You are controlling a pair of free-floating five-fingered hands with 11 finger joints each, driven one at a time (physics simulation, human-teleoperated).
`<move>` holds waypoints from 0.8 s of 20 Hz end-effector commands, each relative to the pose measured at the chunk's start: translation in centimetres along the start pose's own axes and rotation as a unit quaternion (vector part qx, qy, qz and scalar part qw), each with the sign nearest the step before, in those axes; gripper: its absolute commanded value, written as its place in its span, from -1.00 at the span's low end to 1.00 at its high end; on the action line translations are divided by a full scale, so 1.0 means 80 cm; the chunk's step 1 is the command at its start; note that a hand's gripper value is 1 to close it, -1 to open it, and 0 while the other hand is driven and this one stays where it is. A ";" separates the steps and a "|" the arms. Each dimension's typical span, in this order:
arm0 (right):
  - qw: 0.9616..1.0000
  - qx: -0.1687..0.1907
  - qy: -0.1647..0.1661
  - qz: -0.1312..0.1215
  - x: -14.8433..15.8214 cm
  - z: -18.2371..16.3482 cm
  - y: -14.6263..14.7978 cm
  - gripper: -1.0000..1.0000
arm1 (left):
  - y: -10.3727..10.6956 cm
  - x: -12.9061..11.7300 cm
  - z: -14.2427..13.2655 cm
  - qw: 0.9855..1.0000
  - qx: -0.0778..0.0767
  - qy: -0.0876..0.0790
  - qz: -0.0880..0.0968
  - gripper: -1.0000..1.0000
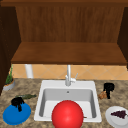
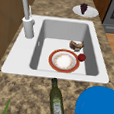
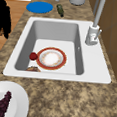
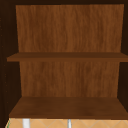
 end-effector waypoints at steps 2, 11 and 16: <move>1.000 0.000 0.001 0.003 -0.007 -0.066 0.024 1.00 | 0.000 0.000 0.000 1.000 0.000 0.000 0.000 0.00; 1.000 0.000 0.018 0.001 -0.010 -0.185 0.072 1.00 | 0.000 0.000 0.000 1.000 0.000 0.000 0.000 0.00; 1.000 -0.004 0.011 0.002 -0.028 -0.234 0.106 1.00 | 0.000 0.000 0.000 1.000 0.000 0.000 0.000 0.00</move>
